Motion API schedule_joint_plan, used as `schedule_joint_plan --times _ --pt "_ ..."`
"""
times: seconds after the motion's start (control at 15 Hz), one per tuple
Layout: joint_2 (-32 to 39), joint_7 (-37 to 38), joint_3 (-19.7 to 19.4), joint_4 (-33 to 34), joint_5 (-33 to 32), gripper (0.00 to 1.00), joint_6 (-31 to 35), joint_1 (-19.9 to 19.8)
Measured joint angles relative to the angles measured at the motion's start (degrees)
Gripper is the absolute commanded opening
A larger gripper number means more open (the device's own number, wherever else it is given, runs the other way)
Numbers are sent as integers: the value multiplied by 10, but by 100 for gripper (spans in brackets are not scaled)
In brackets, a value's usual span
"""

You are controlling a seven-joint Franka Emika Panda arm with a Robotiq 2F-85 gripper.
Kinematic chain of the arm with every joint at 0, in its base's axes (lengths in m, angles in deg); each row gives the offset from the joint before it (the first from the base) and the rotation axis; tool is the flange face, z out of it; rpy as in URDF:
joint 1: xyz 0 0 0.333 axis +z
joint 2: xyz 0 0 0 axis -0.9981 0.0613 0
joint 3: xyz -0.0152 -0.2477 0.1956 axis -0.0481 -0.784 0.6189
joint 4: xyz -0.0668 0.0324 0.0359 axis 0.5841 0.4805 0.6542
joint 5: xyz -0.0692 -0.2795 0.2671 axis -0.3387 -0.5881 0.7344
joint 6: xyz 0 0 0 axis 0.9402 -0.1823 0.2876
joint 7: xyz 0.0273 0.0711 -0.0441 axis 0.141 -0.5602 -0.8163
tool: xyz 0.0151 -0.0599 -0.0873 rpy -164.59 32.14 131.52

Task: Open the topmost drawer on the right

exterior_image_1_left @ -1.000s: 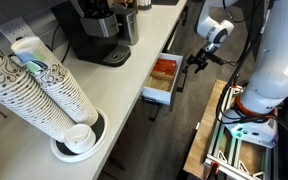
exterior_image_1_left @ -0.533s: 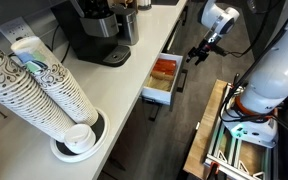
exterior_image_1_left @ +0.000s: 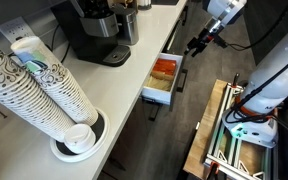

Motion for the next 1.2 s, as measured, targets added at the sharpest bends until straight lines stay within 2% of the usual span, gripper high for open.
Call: schedule_joint_plan --times 0.2,0.53,0.73,1.2 --pt "-58 21 9 -24 -49 100 0 0" --pt "-153 118 35 -68 -179 100 -4 -1" --pt "-194 166 42 -67 -241 100 -18 1" --pt "-273 230 49 -63 -326 100 -69 6"
